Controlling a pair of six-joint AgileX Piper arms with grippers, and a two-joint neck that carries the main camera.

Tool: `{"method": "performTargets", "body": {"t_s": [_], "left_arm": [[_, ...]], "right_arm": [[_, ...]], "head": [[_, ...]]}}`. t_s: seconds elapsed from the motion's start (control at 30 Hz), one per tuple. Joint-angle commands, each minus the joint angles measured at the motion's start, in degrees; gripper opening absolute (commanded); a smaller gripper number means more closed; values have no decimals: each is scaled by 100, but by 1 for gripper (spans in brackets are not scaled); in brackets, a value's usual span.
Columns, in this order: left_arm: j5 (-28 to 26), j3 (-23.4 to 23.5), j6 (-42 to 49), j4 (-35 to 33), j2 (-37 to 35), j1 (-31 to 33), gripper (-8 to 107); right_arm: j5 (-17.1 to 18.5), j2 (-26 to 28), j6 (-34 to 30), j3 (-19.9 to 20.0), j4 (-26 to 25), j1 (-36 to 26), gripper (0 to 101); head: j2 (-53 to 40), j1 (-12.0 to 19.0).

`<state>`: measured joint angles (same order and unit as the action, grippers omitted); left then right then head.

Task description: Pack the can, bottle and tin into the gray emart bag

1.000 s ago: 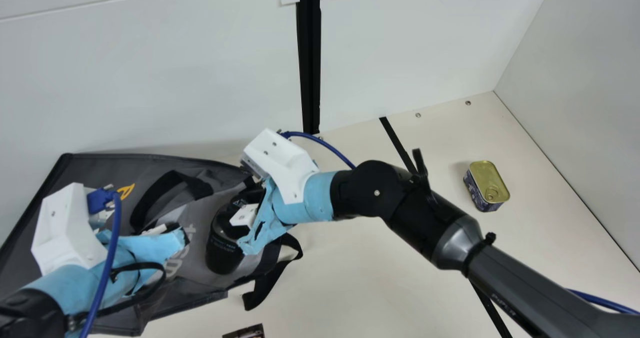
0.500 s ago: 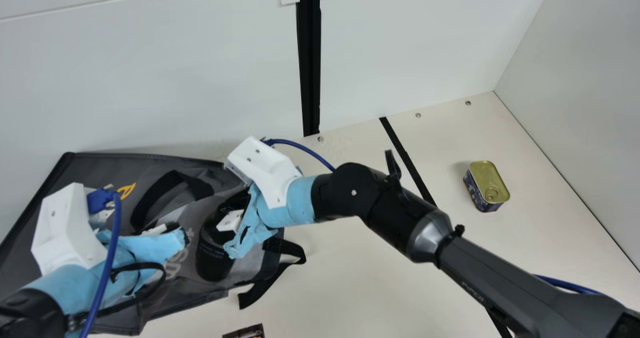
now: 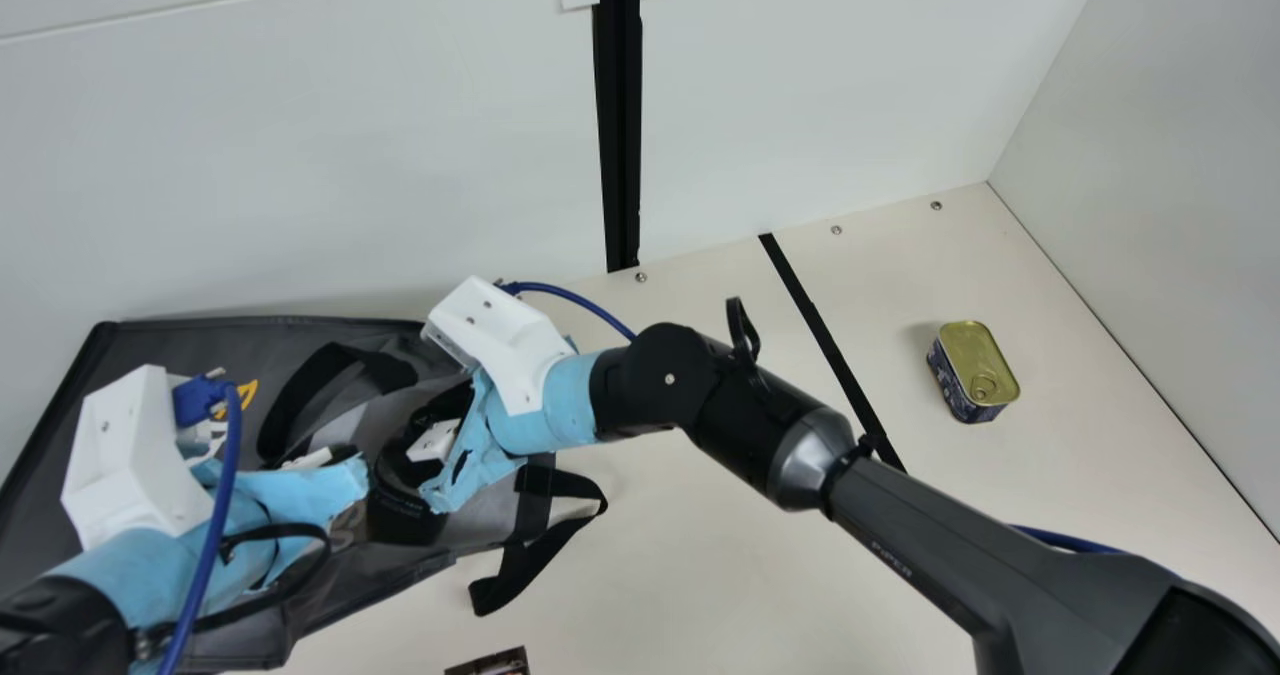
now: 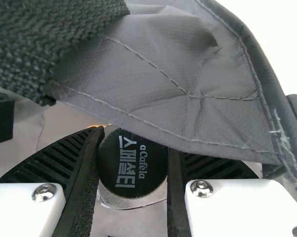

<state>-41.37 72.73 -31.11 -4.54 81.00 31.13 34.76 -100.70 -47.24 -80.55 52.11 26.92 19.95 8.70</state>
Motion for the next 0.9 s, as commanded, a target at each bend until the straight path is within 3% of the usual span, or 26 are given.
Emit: {"method": "performTargets", "body": {"t_s": [0.0, 0.37, 0.87], "left_arm": [[0, 0, 0, 0, 0, 0, 10], [0, 0, 0, 0, 0, 0, 10], [0, 0, 0, 0, 0, 0, 10]], "right_arm": [[12, -39, -10, -21, 1, 28, 0], [-47, -251, -13, -172, 33, 124, 0], [-41, -356, -73, -314, 74, 164, 50]], "head": [[5, 130], [5, 130], [5, 130]]}}
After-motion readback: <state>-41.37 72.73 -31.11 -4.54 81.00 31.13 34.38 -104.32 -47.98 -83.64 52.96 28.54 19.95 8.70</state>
